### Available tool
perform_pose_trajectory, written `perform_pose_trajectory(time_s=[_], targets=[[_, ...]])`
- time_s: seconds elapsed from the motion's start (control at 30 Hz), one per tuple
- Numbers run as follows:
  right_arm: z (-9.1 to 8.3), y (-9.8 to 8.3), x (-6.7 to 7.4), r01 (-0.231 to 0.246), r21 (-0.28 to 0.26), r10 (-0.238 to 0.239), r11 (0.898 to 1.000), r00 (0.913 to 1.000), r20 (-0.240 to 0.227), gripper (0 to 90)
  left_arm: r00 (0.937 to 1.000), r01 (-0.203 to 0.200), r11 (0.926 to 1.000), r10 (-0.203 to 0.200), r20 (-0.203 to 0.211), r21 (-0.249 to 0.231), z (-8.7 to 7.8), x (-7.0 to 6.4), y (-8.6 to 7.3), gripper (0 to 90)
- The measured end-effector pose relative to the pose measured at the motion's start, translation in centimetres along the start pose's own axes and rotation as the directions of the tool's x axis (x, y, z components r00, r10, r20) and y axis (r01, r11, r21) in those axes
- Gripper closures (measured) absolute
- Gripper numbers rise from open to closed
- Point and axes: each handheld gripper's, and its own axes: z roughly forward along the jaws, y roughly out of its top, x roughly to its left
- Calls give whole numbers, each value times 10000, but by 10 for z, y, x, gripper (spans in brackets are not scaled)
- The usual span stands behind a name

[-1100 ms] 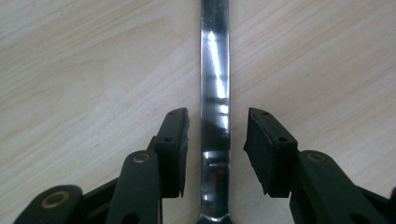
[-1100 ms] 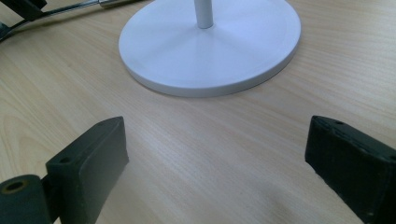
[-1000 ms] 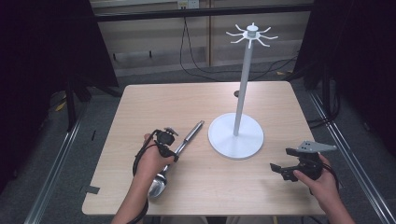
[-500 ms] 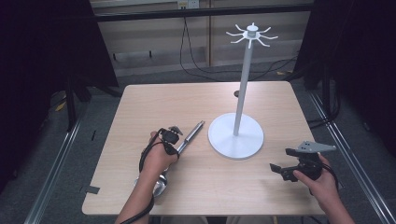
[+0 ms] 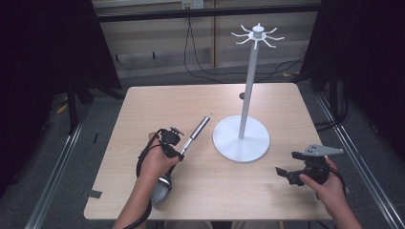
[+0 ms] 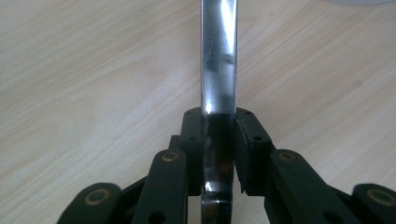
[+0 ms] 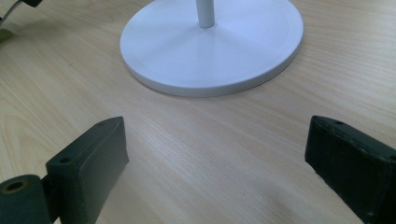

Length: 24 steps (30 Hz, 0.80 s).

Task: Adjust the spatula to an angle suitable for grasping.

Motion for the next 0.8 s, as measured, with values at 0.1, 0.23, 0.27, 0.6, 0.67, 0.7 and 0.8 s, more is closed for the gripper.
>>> perform_pose_trajectory(time_s=[0.1,0.23,0.27,0.6,0.67,0.7,0.8], targets=[[0,0,1,-15,21,15,10000,10000,-10,51,9999,32,9993,-28,117,-366,-8,-3,-1,755],[1,1,2,13,14,-13,10000,10000,-60,51,9994,69,9957,-37,348,-927,-17,-2,-2,755],[1,1,2,13,14,-13,10000,10000,-60,51,9994,69,9957,-37,348,-927,-17,-2,-2,755],[1,0,2,15,23,-15,10000,10000,-67,51,9969,320,9715,-141,775,-2348,-34,-5,-6,755],[1,0,2,23,20,-23,10000,10000,-70,51,9951,264,9623,4,987,-2706,-39,-7,-7,755],[1,0,2,18,32,-17,10000,10000,-58,51,9951,264,9623,4,987,-2706,-39,-7,-7,755],[2,0,2,-10,64,10,10000,10000,-71,52,9937,281,9457,86,1115,-3237,-46,-9,-7,755]])
